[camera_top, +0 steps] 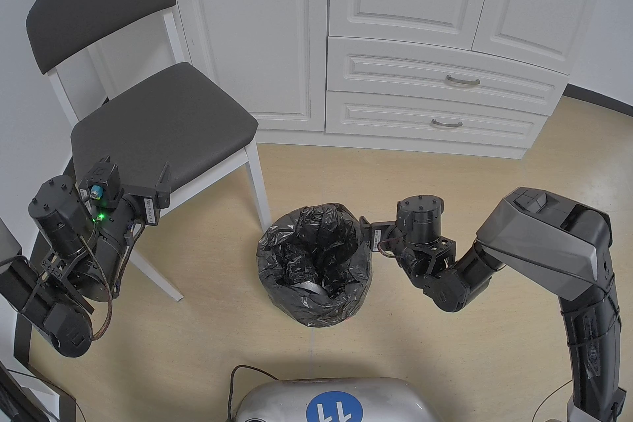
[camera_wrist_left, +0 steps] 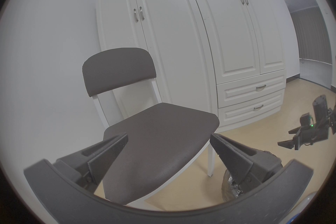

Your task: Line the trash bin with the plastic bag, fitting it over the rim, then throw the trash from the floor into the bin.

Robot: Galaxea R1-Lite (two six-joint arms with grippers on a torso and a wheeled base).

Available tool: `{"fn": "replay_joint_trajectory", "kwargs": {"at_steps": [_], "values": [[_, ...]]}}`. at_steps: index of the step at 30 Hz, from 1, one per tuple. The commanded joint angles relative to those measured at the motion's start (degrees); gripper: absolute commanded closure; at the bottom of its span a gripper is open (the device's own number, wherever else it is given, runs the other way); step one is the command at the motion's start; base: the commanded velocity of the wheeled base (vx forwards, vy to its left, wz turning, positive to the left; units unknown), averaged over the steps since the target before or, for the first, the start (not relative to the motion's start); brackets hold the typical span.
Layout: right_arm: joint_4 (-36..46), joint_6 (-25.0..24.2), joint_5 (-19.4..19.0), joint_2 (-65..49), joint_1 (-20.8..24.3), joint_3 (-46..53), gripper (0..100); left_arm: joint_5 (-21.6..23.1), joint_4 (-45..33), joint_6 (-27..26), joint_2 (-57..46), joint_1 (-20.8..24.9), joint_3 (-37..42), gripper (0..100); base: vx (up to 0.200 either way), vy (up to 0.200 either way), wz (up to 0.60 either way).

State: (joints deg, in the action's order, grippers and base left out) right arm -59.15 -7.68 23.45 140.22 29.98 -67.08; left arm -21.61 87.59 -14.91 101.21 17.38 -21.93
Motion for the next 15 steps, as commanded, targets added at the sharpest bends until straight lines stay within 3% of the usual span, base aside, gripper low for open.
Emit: {"fn": "replay_joint_trajectory", "kwargs": {"at_steps": [1,6,8,15], "values": [[2.5,0.0,0.0,2.3,-2.2,-1.1,0,0.0,0.0,0.0,-0.1,0.0,0.1,0,0.0,0.0,0.0],[7.2,0.6,0.1,0.4,-3.3,1.2,0,0.0,0.0,0.0,0.0,0.1,0.5,0,0.0,0.0,0.0],[7.2,2.9,0.1,-1.4,-4.6,4.3,0,0.0,0.0,0.1,0.1,0.4,0.7,0,0.0,0.0,0.0],[-1.0,3.5,0.1,-10.8,-5.3,18.4,0,0.2,0.0,0.8,-1.6,0.5,6.5,0,0.0,0.0,0.0]]}}
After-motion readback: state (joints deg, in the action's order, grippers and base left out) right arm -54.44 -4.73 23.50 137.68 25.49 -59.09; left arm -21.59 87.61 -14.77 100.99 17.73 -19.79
